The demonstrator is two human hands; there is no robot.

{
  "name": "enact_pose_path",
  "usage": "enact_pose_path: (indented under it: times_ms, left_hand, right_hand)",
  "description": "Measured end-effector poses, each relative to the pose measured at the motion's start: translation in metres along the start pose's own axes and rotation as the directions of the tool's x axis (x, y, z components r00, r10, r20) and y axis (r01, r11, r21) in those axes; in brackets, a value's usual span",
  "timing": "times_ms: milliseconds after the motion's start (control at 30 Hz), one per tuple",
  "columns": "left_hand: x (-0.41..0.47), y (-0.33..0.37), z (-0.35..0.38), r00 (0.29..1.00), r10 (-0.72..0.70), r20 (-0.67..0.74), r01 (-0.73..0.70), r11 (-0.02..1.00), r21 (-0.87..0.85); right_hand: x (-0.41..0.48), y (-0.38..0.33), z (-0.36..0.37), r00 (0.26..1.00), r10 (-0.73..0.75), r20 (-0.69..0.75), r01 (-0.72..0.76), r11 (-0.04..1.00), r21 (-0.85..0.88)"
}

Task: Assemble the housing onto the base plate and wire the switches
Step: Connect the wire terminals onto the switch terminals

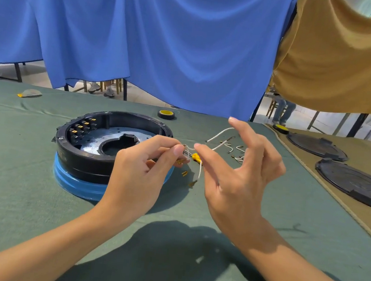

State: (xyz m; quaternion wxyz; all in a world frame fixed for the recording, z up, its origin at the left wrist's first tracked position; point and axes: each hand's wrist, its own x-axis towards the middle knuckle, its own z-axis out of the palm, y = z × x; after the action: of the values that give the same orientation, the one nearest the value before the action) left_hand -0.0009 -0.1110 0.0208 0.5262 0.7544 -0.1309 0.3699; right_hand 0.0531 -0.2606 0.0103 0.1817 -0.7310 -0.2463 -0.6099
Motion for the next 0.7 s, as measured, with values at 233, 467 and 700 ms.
enact_pose_path:
  times_ms: [233, 467, 700]
  left_hand:
    - [-0.003, -0.001, 0.003, 0.999, -0.038, 0.011, 0.039, 0.999, -0.013]
    - [0.003, -0.004, -0.001, 0.971, -0.235, -0.034, 0.222, 0.95, -0.221]
    - [0.023, 0.001, -0.014, 0.933, -0.328, 0.148, 0.358, 0.885, -0.296]
  right_hand:
    - [-0.001, 0.003, 0.0, 0.999, 0.029, 0.018, -0.029, 0.999, 0.015]
    - [-0.001, -0.002, -0.002, 0.997, -0.001, 0.076, -0.008, 0.994, 0.11]
    - [0.03, -0.017, -0.003, 0.978, -0.101, 0.185, 0.064, 0.979, 0.195]
